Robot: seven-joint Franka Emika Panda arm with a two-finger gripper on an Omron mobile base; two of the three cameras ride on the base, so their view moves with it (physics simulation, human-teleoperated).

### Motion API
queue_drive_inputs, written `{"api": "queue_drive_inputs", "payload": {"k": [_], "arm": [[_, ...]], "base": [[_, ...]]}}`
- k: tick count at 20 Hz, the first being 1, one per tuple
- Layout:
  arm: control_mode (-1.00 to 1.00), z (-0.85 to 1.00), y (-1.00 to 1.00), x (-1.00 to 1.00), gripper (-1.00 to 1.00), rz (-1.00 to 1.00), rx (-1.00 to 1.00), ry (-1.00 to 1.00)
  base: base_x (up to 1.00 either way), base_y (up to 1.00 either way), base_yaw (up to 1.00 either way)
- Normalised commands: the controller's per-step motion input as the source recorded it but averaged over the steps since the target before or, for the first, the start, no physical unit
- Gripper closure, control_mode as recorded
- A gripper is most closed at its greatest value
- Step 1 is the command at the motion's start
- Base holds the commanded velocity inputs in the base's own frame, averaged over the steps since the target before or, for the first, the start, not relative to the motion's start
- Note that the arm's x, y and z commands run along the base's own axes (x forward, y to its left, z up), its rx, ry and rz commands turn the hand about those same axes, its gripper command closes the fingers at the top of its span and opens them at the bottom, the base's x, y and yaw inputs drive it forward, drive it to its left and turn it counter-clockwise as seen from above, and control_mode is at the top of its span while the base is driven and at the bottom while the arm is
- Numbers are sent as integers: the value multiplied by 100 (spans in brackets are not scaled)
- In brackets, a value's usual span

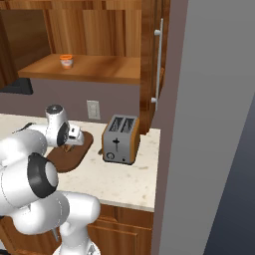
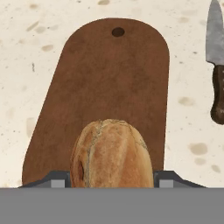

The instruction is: Pick the bread, place it on the cutting board, pick the jam, place it on the counter, and close the cabinet.

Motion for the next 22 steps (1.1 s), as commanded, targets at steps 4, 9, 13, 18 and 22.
{"api": "queue_drive_inputs", "payload": {"k": [4,9,13,18,22], "arm": [[-100,-28,3,9,100,0,0,0],[-100,-24,3,3,100,0,0,0],[-100,-17,1,0,100,0,0,0],[-100,-15,2,0,100,0,0,0],[-100,-19,2,0,100,0,0,0]], "base": [[0,0,0],[0,0,0],[0,0,0],[0,0,0],[0,0,0]]}}
